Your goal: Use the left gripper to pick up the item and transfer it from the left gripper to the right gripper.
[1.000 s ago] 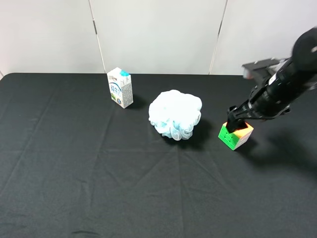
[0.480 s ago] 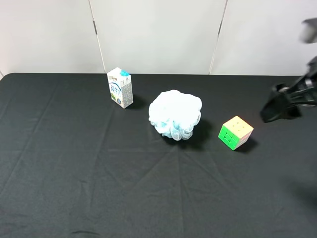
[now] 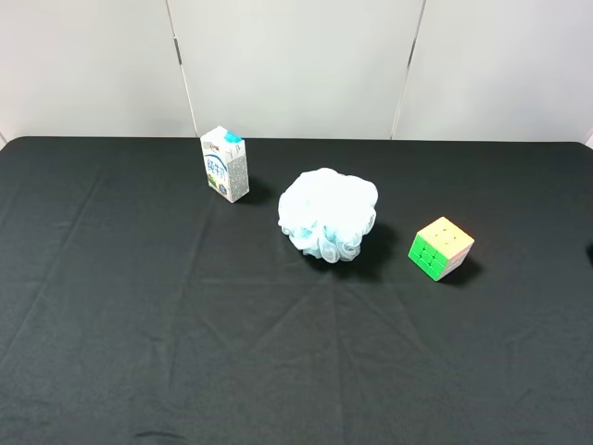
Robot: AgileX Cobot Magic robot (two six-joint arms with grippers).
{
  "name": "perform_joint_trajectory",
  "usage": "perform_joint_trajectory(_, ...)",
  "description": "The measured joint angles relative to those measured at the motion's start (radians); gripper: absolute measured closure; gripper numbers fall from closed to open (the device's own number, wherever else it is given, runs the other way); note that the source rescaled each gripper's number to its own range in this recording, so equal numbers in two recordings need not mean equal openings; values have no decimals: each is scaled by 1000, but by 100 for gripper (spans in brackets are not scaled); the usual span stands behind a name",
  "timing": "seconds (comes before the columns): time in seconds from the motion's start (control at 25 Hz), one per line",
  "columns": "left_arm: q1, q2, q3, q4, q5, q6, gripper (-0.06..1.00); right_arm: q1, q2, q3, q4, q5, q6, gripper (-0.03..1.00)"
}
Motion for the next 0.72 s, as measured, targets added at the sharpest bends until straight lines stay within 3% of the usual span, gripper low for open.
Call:
perform_joint_trajectory(0.32, 0, 0, 0, 0, 0, 0, -3, 0, -416, 151, -2, 10, 4, -3)
perform_joint_trajectory(0.52, 0, 0, 0, 0, 0, 0, -3, 0, -608, 157, -41, -96, 33, -3)
perform_joint_trajectory(0.72, 0, 0, 0, 0, 0, 0, -3, 0, -626, 196, -61, -152, 37, -3)
